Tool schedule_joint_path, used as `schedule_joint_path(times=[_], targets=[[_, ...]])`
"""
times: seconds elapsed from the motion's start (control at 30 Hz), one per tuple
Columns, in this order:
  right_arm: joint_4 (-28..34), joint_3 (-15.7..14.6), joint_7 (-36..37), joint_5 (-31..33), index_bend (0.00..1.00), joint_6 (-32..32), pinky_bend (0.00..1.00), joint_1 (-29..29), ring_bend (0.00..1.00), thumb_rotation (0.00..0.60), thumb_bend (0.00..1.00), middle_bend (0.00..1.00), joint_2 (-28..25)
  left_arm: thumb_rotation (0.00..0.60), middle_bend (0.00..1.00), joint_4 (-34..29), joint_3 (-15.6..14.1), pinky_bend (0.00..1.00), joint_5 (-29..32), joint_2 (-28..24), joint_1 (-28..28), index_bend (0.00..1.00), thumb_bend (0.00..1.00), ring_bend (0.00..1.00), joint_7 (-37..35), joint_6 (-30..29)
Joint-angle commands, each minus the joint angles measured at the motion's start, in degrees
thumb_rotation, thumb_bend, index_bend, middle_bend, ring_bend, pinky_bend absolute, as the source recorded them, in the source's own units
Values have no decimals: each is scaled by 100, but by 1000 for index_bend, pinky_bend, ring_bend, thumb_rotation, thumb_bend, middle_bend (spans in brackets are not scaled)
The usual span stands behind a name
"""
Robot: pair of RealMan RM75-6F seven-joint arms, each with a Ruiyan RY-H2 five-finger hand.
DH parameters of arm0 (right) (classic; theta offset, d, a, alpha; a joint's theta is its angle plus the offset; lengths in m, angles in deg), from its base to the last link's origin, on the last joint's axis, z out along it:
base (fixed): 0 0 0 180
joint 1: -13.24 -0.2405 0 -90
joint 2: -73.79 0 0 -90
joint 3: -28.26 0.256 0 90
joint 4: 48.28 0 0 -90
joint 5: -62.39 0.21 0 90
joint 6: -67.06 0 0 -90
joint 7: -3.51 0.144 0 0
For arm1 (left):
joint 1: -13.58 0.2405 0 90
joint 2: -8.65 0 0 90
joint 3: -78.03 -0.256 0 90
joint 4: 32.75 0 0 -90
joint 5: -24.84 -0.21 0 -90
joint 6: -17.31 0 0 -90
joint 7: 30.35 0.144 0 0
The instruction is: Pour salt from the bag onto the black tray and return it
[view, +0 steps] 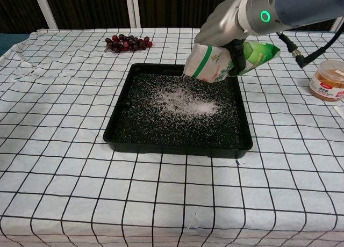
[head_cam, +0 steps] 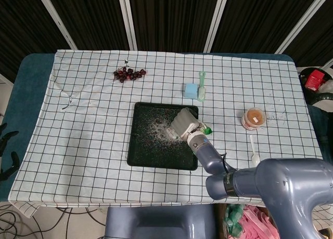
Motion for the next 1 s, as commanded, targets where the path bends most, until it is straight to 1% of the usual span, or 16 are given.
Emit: schedule_joint_path(times=[0.03, 0.47, 0.67, 0.87, 1.0], targets=[[62, 19, -130, -26, 334, -125, 418, 33, 469, 600, 380, 358, 0, 600, 26, 3, -2, 18, -2, 3, 0, 204, 650, 0, 5, 1], [74, 160, -515, -90, 334, -285, 418, 189, 472, 600, 380, 363, 42, 600, 25, -6, 3, 18, -1, 3, 4, 204, 650, 0, 5, -13], [71, 152, -819, -110, 334, -437, 418, 218, 472, 600, 380, 363, 89, 600, 25, -7, 1, 18, -3, 1, 4, 204, 650, 0, 3, -10], [96, 263, -939, -42, 333, -470, 418, 293, 472, 600, 380, 363, 103, 600, 25, -5, 1, 18, -4, 4, 3, 204, 650, 0, 7, -10], [102, 283, -1068, -45, 334, -492, 417, 321, 472, 600, 380, 362, 121, 600, 25, -8, 2, 18, 2, 2, 4, 204, 650, 0, 3, -7]])
